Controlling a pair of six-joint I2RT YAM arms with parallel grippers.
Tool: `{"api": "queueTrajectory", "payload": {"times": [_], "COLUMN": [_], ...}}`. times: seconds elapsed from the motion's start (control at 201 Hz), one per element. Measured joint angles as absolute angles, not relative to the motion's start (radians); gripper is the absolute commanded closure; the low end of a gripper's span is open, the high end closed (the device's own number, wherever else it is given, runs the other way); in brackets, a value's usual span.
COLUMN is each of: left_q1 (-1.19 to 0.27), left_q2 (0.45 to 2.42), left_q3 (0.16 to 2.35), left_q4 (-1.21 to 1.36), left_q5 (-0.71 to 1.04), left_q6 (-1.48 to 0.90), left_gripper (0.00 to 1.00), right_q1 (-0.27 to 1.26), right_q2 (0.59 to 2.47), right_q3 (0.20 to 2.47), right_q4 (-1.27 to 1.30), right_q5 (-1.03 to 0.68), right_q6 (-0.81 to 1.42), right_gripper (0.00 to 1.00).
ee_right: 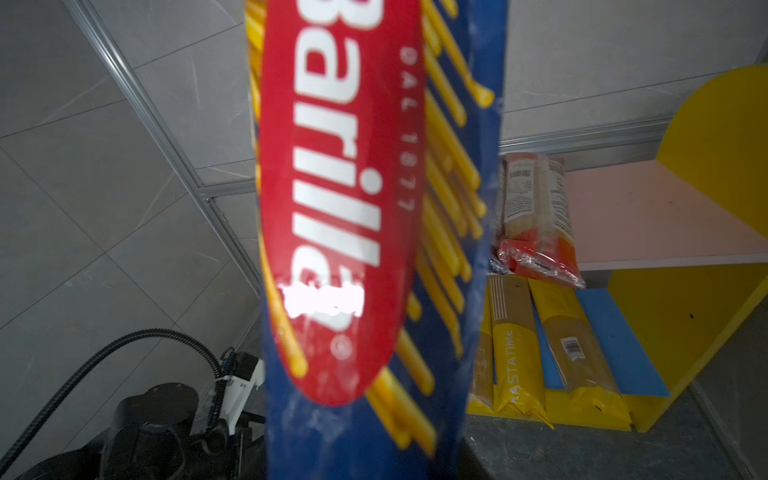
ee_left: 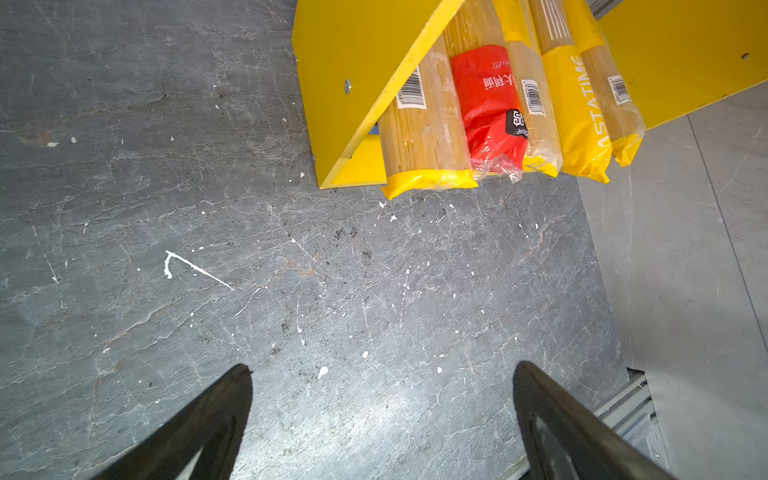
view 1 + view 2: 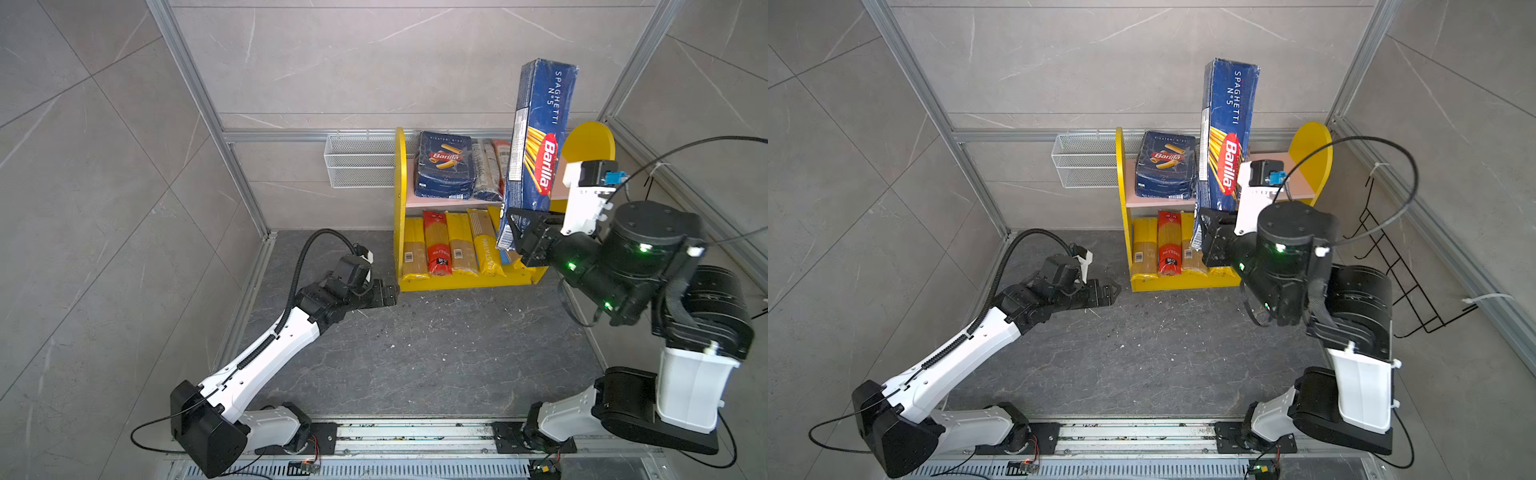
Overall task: Place and organize the pasta boxes and bags onto the shelf
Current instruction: 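Raise the box high and carry it over the pink top board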
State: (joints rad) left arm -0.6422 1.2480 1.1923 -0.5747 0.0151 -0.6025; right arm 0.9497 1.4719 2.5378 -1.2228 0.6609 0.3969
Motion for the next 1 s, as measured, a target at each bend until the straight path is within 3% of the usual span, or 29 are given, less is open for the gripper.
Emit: {"api": "queueTrajectory", "payload": {"times": [0.189,0.378,0.583,0.836,1.001], "left_q1": [-0.587,-0.540,-0.510,-0.509,-0.509], "left_q2": [1.208,1.155,1.153,1.195,1.238], "left_q3": [1.169,1.164,1.164,1.188,1.222], "left_q4": [-0.579,-0.603,-0.617,-0.637,-0.643], "left_q5": [0.032,0.032,0.031,0.028,0.028], "left_q6": [-0.598,-0.580,-0.570,-0.567,-0.567], "left_gripper": [0.00,0.00,0.00,0.00,0.00], "right_q1": [0.669,0.387,0.043,-0.136,-0.214], "right_q2": [1.528,1.654,1.687,1.902,1.972], "right_q3": [2.534,2.729,2.690,2.797,2.797], "right_q4": [-1.239,-1.287,-1.238,-1.139,-1.108], "right_q5": [0.426,0.138,-0.157,-0.450,-0.540], "right_q6": [0.473,0.504,0.606,0.706,0.740], "right_gripper": [0.63,0.62,0.63,0.62,0.62]}}
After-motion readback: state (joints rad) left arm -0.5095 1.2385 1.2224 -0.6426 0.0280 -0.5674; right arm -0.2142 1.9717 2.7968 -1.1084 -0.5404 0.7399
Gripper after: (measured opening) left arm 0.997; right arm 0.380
